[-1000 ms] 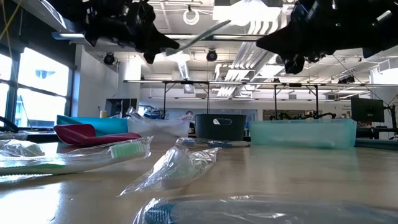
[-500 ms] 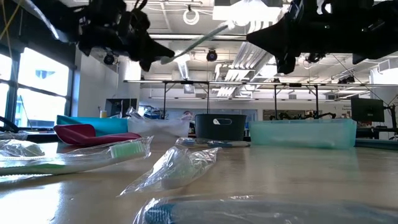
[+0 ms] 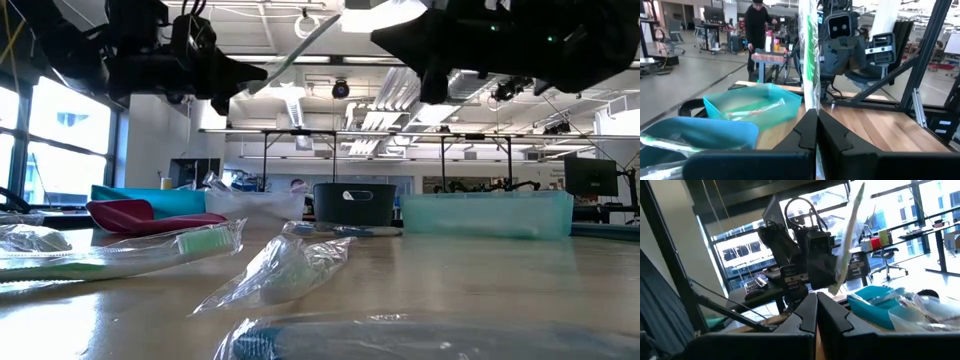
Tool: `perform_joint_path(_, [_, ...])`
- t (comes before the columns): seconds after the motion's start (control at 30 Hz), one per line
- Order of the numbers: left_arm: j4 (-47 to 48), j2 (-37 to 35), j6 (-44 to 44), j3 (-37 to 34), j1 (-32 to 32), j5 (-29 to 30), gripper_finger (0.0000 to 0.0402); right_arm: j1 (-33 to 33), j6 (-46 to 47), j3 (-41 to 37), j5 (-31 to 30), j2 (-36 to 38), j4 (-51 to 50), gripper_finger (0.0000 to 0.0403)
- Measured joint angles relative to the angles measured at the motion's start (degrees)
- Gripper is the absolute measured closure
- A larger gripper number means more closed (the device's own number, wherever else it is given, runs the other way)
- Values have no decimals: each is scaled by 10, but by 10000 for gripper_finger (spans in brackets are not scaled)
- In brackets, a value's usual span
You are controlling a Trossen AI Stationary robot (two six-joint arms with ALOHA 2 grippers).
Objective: Pick & Place Toothbrushes
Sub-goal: Put the green toothbrush into the dark blue bin
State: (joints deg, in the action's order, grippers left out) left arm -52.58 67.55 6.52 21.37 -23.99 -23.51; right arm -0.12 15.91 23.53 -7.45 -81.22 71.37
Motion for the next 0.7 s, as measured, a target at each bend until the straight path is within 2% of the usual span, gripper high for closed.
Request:
perform_joint_path(0.23, [4,0,4,0,0,-1,401,0,-30,44,-4,-44,-14,401])
perform_joint_path(0.47, [6,0,9,0,0,-10,401,0,-21,45,-44,-48,-17,397])
perform_joint_path(0.57, [6,0,9,0,0,-10,401,0,-22,50,-43,-48,-19,374])
perform_joint_path(0.7, [9,0,9,0,0,-10,401,0,-23,62,-44,-48,-34,314])
